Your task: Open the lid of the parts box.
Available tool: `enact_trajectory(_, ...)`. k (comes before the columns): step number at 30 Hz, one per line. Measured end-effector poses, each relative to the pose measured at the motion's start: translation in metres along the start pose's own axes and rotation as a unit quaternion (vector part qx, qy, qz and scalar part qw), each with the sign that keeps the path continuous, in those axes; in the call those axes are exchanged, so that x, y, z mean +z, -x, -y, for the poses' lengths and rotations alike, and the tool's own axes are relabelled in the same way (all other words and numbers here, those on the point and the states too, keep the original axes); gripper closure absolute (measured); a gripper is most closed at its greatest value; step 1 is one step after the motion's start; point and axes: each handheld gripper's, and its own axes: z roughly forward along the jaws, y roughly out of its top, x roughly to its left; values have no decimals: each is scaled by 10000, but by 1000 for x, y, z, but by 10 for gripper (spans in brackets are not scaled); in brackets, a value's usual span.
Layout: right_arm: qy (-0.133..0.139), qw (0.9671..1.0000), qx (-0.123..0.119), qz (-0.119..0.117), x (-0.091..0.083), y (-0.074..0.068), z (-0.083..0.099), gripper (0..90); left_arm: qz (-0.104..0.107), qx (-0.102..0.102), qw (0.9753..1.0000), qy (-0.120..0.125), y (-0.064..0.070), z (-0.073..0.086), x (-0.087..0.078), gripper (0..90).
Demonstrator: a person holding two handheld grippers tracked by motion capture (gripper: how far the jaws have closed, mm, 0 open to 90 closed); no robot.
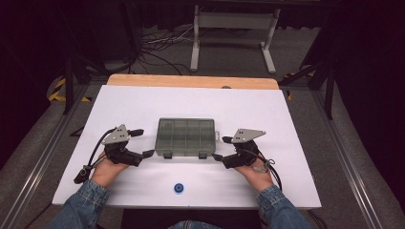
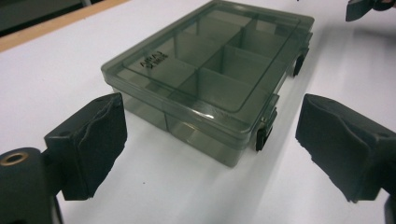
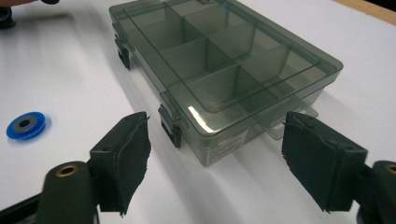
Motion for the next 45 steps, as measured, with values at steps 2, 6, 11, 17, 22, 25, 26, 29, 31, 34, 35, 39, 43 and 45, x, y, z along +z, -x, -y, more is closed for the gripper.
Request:
enact_trajectory(2, -60, 10000, 35, -41, 2, 0, 1, 251, 7, -21, 9999, -108, 0, 2, 2, 106)
enact_trajectory(6, -190, 9998, 64, -71, 7, 1, 4, 258, 27, -32, 9998, -203, 0, 4, 4, 122)
enact_trajectory(11, -291, 9995, 61, -79, 12, 1, 6, 283, 57, -2, 9993, -375, 1, 6, 6, 150)
enact_trajectory(17, -227, 9997, 13, -66, 9, 0, 5, 473, 87, 210, 9981, -569, 6, 6, 7, 375)
enact_trajectory(22, -317, 9994, -18, -106, 10, 0, 6, 560, 86, 241, 9978, -617, 7, 6, 8, 448)
enact_trajectory(25, -400, 9992, -26, -69, 12, -1, 7, 587, 103, 202, 9976, -655, 6, 7, 8, 485)
enact_trajectory(26, -418, 9991, -18, -61, 13, -1, 7, 598, 111, 193, 9975, -669, 6, 7, 8, 498)
enact_trajectory(29, -451, 9990, -9, -41, 13, 0, 8, 622, 171, 189, 9969, -745, 6, 7, 10, 537)
enact_trajectory(31, -459, 9989, 4, -50, 13, 0, 8, 643, 196, 213, 9964, -800, 7, 7, 10, 575)
enact_trajectory(34, -476, 9989, -9, -55, 14, 0, 8, 657, 221, 210, 9959, -857, 7, 8, 11, 604)
enact_trajectory(35, -487, 9988, -11, -54, 14, 0, 8, 665, 221, 218, 9957, -872, 7, 8, 12, 615)
enact_trajectory(39, -510, 9987, 7, -44, 15, 0, 8, 673, 228, 228, 9956, -875, 8, 8, 12, 696)
enact_trajectory(43, -518, 9986, 24, -47, 15, 0, 8, 679, 251, 280, 9949, -934, 9, 8, 14, 736)
enact_trajectory(45, -520, 9986, 27, -55, 15, 0, 8, 689, 271, 306, 9947, -944, 10, 8, 15, 749)
